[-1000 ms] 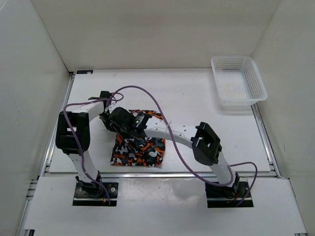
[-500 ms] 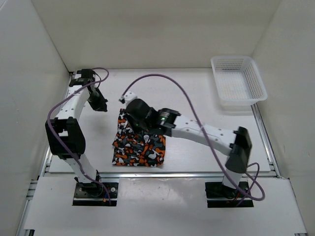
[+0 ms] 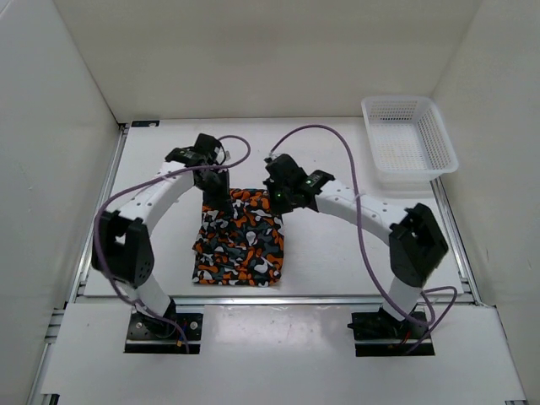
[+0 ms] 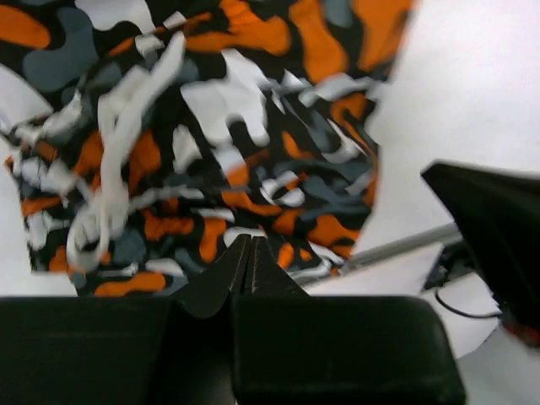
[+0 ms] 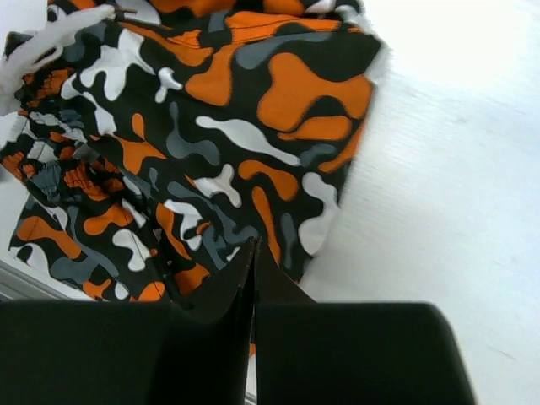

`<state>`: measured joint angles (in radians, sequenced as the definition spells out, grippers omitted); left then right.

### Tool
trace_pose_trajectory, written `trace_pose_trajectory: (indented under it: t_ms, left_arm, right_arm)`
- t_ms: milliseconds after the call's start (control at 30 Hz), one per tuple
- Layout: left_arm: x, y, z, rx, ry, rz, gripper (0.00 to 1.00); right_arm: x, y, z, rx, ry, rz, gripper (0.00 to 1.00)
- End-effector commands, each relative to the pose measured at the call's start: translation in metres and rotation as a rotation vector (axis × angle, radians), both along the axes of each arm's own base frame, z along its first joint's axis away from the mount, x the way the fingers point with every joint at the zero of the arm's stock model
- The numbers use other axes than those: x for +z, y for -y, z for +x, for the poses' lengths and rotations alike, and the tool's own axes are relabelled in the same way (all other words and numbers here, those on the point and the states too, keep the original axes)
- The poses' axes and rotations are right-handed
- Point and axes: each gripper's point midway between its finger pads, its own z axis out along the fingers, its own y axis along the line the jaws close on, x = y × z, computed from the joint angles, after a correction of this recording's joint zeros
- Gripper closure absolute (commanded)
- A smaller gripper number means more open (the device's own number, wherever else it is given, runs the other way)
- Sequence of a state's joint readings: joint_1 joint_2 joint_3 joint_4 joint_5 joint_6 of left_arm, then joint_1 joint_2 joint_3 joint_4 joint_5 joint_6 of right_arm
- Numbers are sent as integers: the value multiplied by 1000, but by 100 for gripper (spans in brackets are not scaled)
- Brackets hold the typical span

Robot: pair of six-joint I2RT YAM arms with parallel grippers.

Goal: Fold and stack the shorts
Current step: Fold the shorts

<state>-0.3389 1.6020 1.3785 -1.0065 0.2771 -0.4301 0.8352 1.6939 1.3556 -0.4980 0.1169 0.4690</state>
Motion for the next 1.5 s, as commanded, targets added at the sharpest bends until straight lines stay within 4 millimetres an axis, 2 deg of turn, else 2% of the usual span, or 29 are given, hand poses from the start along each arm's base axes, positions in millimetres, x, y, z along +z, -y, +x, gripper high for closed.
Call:
trace_pose_trajectory:
  t_ms: [0, 33, 67, 133, 167, 300, 367, 433, 467, 533, 567, 600, 633, 700, 733, 800, 867, 900, 1000, 1033, 1067, 1100, 1133, 1267, 1300, 1333, 1367, 1433, 1467]
  left_arm:
    - [-32, -2, 15, 14, -35, 68, 90]
    - [-41, -7, 25, 31, -48, 97, 90]
    - [-50, -18, 30, 58, -48, 152, 90]
    - [-61, -34, 45, 81, -58, 189, 90]
    - [-65, -37, 50, 92, -68, 192, 90]
    - [-86, -42, 66, 81, -102, 211, 90]
    - [-98, -41, 69, 70, -126, 221, 90]
    - [-95, -38, 74, 68, -122, 209, 90]
    - [-95, -39, 74, 56, -118, 211, 90]
    - [-80, -37, 75, 47, -91, 195, 90]
    - [-61, -37, 74, 49, -66, 188, 90]
    - [-51, -39, 74, 44, -47, 197, 90]
    - [-40, -41, 74, 48, -31, 203, 90]
    - [-4, -44, 73, 48, 28, 201, 90]
    - [8, -45, 72, 42, 51, 198, 90]
    - [48, -52, 75, 69, 141, 195, 90]
    - [74, -63, 70, 99, 181, 195, 85]
    - [103, -64, 68, 109, 262, 172, 80]
    - [152, -78, 52, 174, 385, 141, 53]
    - [166, -82, 50, 190, 436, 143, 42]
    - [177, -88, 49, 221, 484, 136, 41]
    - [188, -92, 36, 242, 525, 127, 23]
    - [192, -98, 32, 262, 554, 143, 20]
    - [174, -104, 6, 313, 527, 119, 23]
    - [156, -107, 0, 327, 480, 130, 23]
    - [153, -106, -7, 328, 473, 114, 24]
    - [149, -104, -11, 336, 458, 101, 24]
    - [140, -105, -22, 350, 439, 96, 24]
    - [138, -104, -28, 343, 431, 89, 24]
  right_arm:
    - [0, -40, 4, 99, -37, 67, 100]
    - [2, -43, 11, 95, -54, 64, 100]
    - [-19, -46, 11, 99, -95, 32, 100]
    - [-29, -52, 17, 91, -111, 25, 100]
    - [-48, -52, 16, 88, -140, -4, 100]
    - [-79, -51, 22, 70, -165, -63, 100]
    - [-84, -50, 26, 60, -155, -74, 100]
    - [-89, -41, 31, 31, -143, -102, 100]
    - [-78, -37, 31, 24, -122, -95, 100]
    - [-64, -29, 32, 5, -86, -97, 100]
    - [-39, -24, 36, -10, -23, -81, 100]
    - [-31, -17, 35, -22, -4, -84, 96]
    - [-5, -12, 35, -28, 50, -57, 82]
    - [16, -2, 36, -29, 88, -33, 53]
    - [34, 8, 35, -36, 116, -13, 26]
    - [43, 28, 29, -63, 123, -32, 15]
    - [70, 58, 32, -147, 192, -30, 5]
    - [75, 74, 30, -188, 200, -47, 2]
    - [109, 134, 23, -320, 280, -38, 0]
    - [107, 157, 25, -361, 280, -59, 0]
    - [110, 170, 24, -381, 289, -66, 0]
    - [118, 188, 23, -406, 309, -65, 0]
    - [113, 194, 20, -412, 296, -62, 0]
    - [95, 174, 6, -300, 202, 19, 0]
    - [85, 159, 9, -269, 161, 58, 0]
    - [81, 135, 1, -189, 93, 137, 0]
    - [60, 121, 1, -160, 21, 137, 0]
    - [44, 95, -1, -112, -15, 148, 0]
    - [22, 82, -6, -77, -65, 124, 0]
